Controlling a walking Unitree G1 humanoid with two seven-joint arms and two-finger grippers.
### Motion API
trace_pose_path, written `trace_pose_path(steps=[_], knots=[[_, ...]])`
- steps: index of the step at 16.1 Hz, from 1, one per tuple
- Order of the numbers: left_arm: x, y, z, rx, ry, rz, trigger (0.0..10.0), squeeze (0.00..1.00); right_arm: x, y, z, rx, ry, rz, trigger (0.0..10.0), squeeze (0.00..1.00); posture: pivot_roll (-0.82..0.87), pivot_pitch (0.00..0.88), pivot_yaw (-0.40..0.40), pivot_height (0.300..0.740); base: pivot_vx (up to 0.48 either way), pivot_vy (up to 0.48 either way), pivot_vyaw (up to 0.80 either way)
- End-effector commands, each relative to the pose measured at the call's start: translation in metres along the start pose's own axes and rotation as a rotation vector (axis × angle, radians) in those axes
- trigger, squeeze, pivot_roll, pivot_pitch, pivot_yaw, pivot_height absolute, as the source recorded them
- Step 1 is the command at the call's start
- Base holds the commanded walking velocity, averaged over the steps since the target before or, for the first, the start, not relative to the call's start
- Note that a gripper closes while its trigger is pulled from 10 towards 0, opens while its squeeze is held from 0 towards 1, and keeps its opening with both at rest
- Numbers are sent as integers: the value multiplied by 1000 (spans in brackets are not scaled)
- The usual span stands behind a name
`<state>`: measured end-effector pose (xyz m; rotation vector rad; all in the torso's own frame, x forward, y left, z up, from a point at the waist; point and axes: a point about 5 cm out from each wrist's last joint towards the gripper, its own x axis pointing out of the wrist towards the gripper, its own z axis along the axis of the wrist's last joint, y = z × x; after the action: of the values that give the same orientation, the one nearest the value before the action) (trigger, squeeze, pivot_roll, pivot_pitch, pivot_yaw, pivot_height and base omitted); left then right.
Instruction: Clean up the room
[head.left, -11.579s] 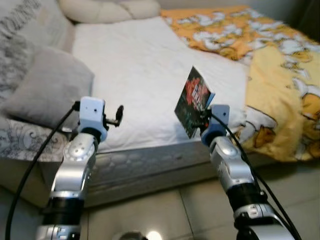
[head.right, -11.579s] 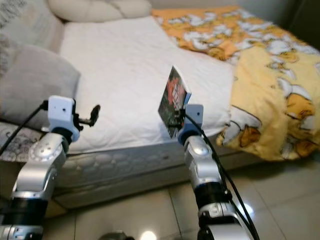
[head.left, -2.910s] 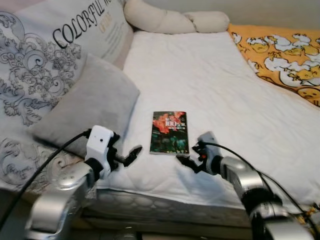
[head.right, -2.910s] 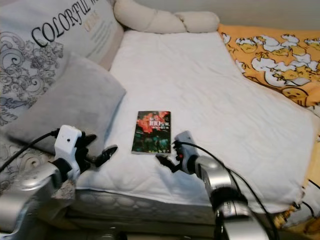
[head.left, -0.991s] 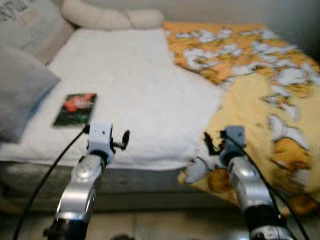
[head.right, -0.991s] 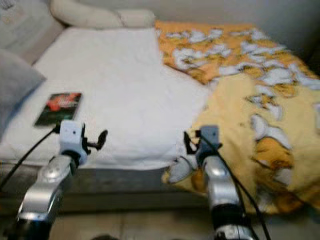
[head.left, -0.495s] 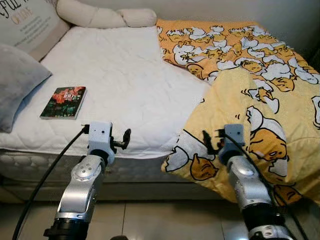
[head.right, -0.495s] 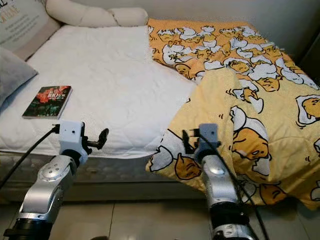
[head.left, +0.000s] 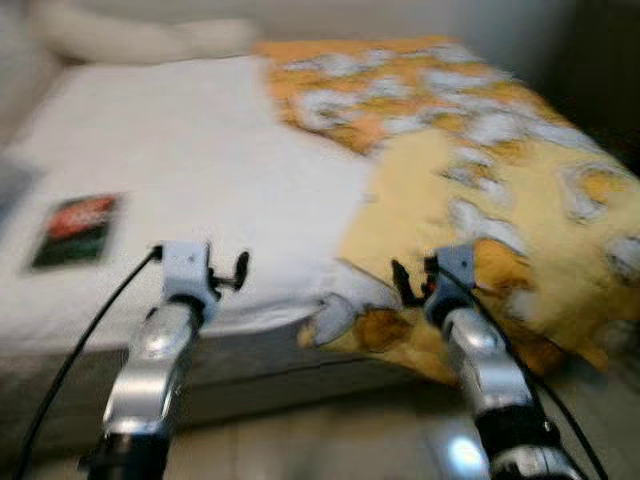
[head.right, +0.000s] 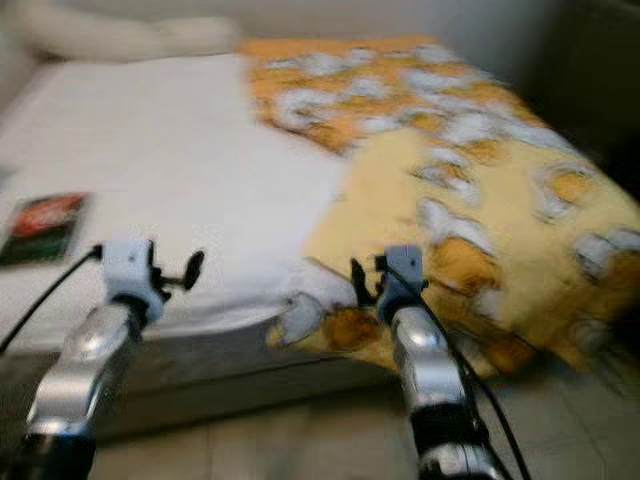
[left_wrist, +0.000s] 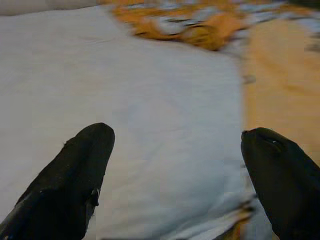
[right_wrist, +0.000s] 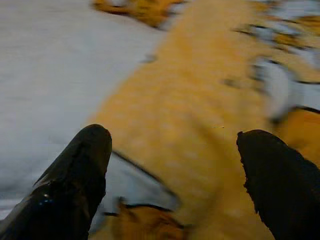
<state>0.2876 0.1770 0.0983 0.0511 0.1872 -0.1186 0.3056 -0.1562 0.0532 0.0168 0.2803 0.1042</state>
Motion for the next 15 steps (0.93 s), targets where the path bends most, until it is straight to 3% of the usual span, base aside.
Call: trace_pose_path(steps=[1,15], knots=[[-1,1,0,3,-2,-3,10000,0,2,2,4,-2,-10,1,10000,0,-8,0,-3,740,296,0,0],[4,8,4,5,0,11,10000,0,8,8,13,-20,-21,49,10000,0,-4,0,6,740,355,0,0]])
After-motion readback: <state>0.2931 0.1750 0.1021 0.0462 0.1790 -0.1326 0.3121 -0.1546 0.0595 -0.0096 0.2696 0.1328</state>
